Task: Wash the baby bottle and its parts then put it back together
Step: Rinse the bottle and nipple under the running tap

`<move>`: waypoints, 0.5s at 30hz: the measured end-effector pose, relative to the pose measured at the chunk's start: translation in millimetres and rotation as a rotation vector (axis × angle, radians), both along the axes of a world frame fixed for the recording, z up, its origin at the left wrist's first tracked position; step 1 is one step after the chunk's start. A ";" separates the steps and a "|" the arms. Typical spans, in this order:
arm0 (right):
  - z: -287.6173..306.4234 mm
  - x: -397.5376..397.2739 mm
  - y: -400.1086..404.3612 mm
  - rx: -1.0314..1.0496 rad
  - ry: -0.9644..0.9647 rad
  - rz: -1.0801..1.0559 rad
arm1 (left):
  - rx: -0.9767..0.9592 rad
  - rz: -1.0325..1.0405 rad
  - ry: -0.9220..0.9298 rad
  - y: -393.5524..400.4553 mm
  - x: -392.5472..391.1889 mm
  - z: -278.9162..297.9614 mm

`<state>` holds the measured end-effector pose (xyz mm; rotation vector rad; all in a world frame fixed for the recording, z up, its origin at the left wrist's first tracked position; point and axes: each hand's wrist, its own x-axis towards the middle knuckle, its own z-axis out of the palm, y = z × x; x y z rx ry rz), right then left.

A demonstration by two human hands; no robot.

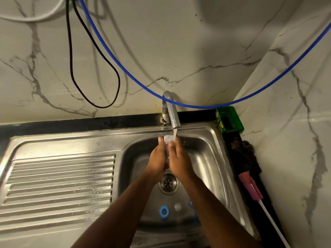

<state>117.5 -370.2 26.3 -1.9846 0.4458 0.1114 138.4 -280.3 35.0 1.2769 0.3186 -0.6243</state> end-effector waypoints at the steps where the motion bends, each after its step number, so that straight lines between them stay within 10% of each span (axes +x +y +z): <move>1: 2.7 -1.7 1.3 -0.065 -0.043 0.033 | -0.007 -0.039 0.022 -1.5 0.0 0.1; 11: -1.8 -5.8 -6.9 0.219 -0.054 -0.040 | 0.019 0.004 -0.114 0.7 0.9 9.8; 15: 7.0 -16.0 6.3 -0.072 -0.202 0.089 | 0.006 0.032 -0.094 0.6 5.3 13.6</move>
